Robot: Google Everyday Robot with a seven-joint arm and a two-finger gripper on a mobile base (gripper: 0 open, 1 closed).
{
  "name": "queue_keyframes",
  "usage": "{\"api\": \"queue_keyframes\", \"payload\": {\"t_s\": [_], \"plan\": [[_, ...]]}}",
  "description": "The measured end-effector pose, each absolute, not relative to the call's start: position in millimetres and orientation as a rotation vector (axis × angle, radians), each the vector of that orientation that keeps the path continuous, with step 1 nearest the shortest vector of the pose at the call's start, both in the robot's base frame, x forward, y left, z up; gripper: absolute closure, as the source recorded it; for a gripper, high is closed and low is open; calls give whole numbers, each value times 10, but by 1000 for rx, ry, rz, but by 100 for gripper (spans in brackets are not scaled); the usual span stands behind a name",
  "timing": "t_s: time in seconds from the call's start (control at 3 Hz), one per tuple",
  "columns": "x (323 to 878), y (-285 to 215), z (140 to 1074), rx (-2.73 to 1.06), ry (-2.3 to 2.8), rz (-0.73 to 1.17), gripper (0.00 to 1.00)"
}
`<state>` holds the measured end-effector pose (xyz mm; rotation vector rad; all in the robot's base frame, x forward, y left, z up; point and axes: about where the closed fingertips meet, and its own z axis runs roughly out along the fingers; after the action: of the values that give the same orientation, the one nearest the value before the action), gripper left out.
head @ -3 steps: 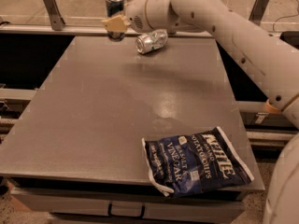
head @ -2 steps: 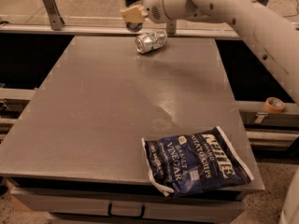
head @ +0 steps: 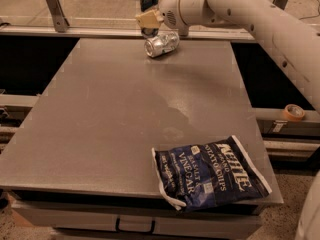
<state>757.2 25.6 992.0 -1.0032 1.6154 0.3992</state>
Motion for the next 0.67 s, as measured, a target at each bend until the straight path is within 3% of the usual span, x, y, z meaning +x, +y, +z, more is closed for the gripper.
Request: {"api": "queue_keyframes", "payload": {"t_s": [0.67], "plan": [[8053, -533, 9579, -934, 1735, 239, 100]]}}
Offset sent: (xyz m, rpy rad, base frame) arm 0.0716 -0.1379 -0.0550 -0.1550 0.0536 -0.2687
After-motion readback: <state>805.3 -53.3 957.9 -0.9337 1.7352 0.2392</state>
